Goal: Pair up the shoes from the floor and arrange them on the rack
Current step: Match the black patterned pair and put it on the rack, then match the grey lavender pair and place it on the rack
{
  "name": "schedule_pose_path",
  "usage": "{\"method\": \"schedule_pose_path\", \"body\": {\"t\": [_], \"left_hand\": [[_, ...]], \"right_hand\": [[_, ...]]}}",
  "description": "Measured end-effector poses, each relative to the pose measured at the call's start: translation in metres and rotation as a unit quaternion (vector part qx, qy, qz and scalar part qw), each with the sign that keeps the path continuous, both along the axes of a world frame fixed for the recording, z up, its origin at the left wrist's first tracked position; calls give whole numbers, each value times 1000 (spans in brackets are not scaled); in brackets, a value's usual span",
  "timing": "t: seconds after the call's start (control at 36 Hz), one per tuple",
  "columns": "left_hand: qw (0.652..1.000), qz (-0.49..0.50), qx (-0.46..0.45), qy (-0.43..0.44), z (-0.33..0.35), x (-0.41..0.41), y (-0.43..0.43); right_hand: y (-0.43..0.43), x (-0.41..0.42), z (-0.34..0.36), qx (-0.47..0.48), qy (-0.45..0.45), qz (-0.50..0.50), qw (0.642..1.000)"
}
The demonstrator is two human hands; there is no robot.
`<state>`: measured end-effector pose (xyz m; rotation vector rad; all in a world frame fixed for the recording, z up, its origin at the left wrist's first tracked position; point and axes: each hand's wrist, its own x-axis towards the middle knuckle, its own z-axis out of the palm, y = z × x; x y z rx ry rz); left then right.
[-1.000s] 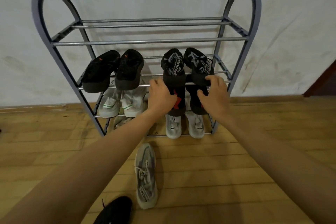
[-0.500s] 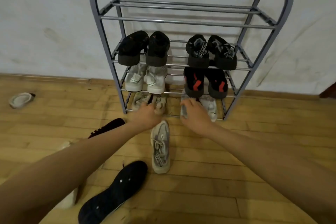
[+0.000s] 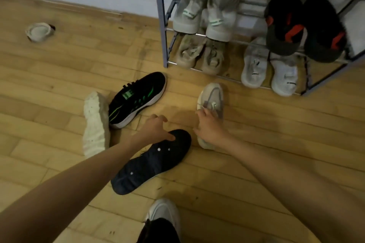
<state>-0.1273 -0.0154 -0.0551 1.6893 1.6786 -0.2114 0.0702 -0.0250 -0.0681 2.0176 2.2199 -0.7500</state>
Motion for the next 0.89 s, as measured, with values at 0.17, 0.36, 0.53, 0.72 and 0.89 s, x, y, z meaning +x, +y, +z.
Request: {"method": "schedule_pose_path", "body": {"t": [0.17, 0.36, 0.53, 0.72, 0.89], "left_hand": [[999, 39, -15, 15, -36, -31, -26], [989, 143, -4, -39, -40, -45, -46], [962, 153, 206, 97, -41, -62, -50], [919, 334, 138, 158, -43, -92, -37], [916, 326, 187, 140, -39, -98, -35]], "right_hand": [[-14, -13, -35, 6, -91, 30, 995], [-23, -25, -38, 24, -21, -69, 997], [-16, -33, -27, 79, 97, -176, 976], [-5, -71, -10, 141, 160, -74, 974], [2, -72, -18, 105, 97, -52, 988]]}}
